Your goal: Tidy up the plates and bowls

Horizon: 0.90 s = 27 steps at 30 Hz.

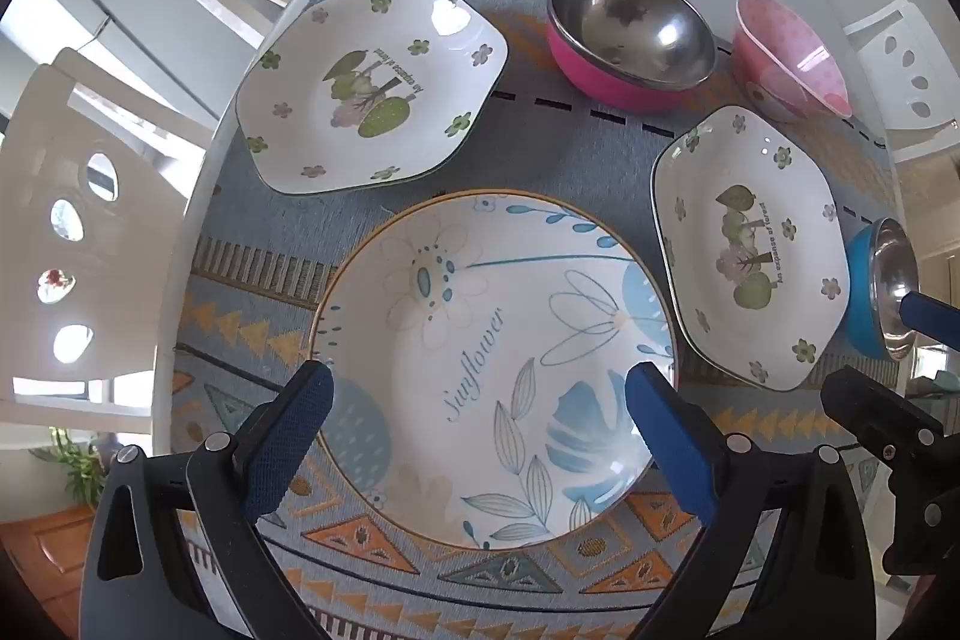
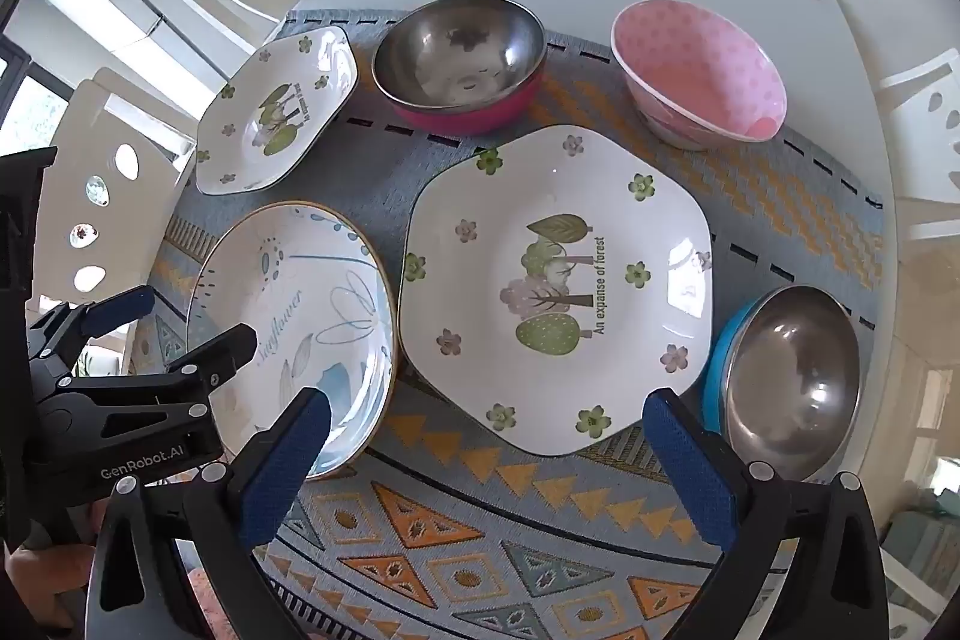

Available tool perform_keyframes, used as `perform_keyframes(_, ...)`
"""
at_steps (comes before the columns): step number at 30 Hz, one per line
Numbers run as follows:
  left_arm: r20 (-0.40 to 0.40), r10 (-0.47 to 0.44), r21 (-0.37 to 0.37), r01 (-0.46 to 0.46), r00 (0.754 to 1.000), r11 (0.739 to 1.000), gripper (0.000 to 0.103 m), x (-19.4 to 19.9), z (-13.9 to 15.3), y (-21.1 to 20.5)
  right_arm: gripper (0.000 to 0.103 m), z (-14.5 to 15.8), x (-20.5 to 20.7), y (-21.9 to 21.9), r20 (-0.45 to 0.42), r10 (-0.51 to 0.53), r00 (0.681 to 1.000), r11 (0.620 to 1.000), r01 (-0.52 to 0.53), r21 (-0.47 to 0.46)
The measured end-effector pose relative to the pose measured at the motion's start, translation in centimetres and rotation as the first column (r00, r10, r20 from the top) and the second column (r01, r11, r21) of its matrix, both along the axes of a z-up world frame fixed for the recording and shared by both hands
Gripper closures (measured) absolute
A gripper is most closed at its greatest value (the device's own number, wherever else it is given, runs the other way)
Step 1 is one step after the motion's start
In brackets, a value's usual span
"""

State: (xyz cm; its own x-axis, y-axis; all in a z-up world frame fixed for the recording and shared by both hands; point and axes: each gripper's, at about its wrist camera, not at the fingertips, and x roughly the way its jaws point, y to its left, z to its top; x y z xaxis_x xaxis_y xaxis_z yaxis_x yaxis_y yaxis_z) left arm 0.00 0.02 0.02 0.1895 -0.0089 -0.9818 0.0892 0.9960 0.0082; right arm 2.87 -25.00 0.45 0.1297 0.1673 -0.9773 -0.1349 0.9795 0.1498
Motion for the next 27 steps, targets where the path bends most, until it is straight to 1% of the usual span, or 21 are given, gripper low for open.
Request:
perform_keyframes(7,0.0,-0.002,-0.007,0.002,1.0,1.0,0.005,-0.01,0.12,0.58,0.0,-0.07,-0.02,-0.02,-0.007,-0.006,1.0,1.0,0.006,0.002)
perform_keyframes(8,0.002,-0.002,0.002,0.002,1.0,1.0,0.005,-0.1,0.11,-0.14,0.0,-0.11,-0.06,-0.01,-0.007,-0.007,1.0,1.0,0.007,0.002)
perform_keyframes(13,-0.01,0.002,-0.005,-0.002,1.0,1.0,0.005,0.03,-0.04,0.0,0.0,-0.23,-0.22,-0.13,-0.006,-0.01,1.0,1.0,0.01,-0.002)
perform_keyframes(27,-0.015,-0.021,-0.003,0.021,1.0,1.0,0.005,-0.28,0.04,-0.41,0.0,-0.44,-0.42,0.09,-0.019,-0.01,1.0,1.0,0.01,-0.013)
